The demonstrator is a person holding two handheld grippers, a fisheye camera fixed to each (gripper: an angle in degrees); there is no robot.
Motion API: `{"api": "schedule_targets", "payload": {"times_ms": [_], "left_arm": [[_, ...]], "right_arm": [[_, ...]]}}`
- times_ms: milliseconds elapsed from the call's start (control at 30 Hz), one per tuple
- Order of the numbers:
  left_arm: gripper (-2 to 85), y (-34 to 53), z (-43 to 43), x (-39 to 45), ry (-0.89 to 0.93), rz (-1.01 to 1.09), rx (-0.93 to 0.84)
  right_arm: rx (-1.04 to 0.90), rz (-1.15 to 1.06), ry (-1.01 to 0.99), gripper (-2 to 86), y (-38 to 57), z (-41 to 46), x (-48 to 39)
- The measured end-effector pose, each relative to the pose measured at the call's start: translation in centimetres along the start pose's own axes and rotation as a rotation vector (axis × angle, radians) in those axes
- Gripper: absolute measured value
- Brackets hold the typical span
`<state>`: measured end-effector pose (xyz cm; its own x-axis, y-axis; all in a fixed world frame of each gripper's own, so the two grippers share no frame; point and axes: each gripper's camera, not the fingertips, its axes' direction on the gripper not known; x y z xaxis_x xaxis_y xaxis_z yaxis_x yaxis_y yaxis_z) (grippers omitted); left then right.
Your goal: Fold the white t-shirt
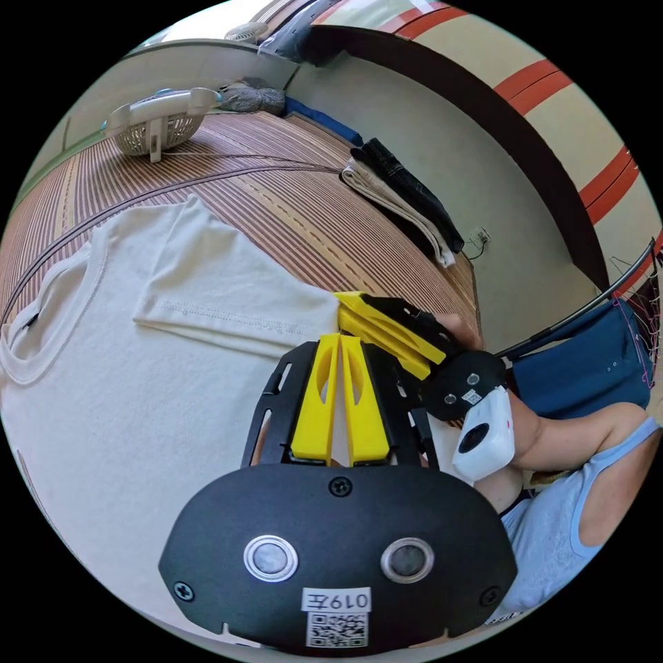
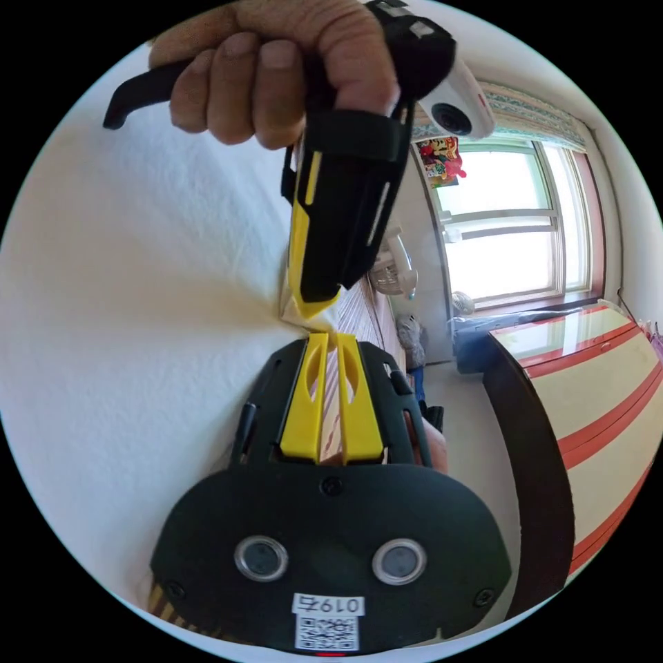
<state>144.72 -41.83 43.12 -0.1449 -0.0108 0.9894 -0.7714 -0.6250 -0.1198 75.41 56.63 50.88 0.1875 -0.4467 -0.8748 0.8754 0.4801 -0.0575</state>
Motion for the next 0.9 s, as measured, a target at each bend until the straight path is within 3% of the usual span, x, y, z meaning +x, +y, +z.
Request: {"api": "schedule_targets", "payload": {"times_ms": [133,367,533,600,900], "left_arm": [[2.2,-1.3,0.0,-1.3,-0.002,0.015,0.001],[9.3,-7.5,-5.1,-10.5,0.063,-0.186,0.253],[10.7,-15.3,-4.5,-18.9,0.186,-0.300,0.139],[10.6,-18.5,-3.0,-21.9,0.207,-0.344,0.019],[7.7,-25.8,1.4,-25.2,0.079,-0.294,-0.283]], "right_arm": [[0.003,0.017,-0.050,0.2,0.6,0.0,1.1],[-0.020,0.004,-0.055,0.2,1.2,1.3,0.7],[-0.028,0.004,-0.069,0.1,1.4,1.8,1.0],[-0.029,-0.001,-0.065,0.0,1.5,2.0,1.0],[-0.030,0.027,-0.087,0.0,2.0,2.9,1.8]]}}
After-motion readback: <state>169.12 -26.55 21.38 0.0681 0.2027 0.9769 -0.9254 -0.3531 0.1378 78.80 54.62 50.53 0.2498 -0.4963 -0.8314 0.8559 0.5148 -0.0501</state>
